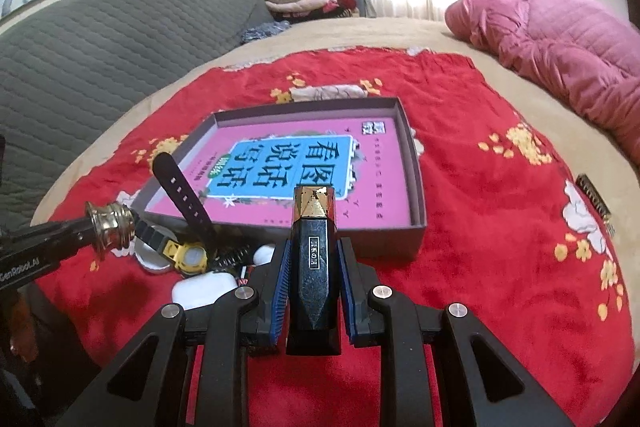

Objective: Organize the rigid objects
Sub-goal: 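Carry the black stick into the box with right gripper while left holds cylinder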

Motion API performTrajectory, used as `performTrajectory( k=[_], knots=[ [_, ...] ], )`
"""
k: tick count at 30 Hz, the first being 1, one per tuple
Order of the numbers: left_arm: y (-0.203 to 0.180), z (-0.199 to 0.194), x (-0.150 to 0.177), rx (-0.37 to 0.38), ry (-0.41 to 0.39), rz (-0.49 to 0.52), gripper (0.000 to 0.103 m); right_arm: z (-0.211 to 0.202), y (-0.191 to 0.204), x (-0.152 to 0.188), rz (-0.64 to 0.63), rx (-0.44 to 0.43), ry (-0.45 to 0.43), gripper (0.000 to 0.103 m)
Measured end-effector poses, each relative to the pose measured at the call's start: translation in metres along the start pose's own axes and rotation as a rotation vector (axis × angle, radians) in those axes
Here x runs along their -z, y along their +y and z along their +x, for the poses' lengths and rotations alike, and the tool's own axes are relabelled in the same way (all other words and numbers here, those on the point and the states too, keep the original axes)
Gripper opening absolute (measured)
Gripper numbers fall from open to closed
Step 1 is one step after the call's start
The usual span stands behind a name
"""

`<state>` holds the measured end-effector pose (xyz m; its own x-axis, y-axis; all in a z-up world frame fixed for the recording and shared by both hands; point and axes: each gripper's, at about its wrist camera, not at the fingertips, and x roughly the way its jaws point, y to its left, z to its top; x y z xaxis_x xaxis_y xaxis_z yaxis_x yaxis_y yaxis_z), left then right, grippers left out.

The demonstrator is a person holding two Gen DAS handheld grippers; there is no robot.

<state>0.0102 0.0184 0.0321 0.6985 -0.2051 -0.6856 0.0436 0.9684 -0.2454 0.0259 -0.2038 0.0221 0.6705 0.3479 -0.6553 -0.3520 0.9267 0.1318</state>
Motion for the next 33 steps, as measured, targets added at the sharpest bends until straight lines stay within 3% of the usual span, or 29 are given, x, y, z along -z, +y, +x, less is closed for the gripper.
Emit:
performTrajectory(
  k=[17,25,33],
  knots=[
    [0.007,0.019,-0.025,-0.085,-0.032,-0.027,0.009,0.003,-0.017,-0.017,0.025,0.004,-0.079,0.023],
    [0.009,0.037,-0.034,-0.198,-0.058,-0.006,0.009,0.008,-0.026,-0.019,0.044,0.014,-0.081,0.023],
    [0.026,0.058,-0.048,-0.199,-0.069,-0.096,0.009,0.014,-0.032,-0.018,0.058,0.057,-0.072,0.023]
  ],
)
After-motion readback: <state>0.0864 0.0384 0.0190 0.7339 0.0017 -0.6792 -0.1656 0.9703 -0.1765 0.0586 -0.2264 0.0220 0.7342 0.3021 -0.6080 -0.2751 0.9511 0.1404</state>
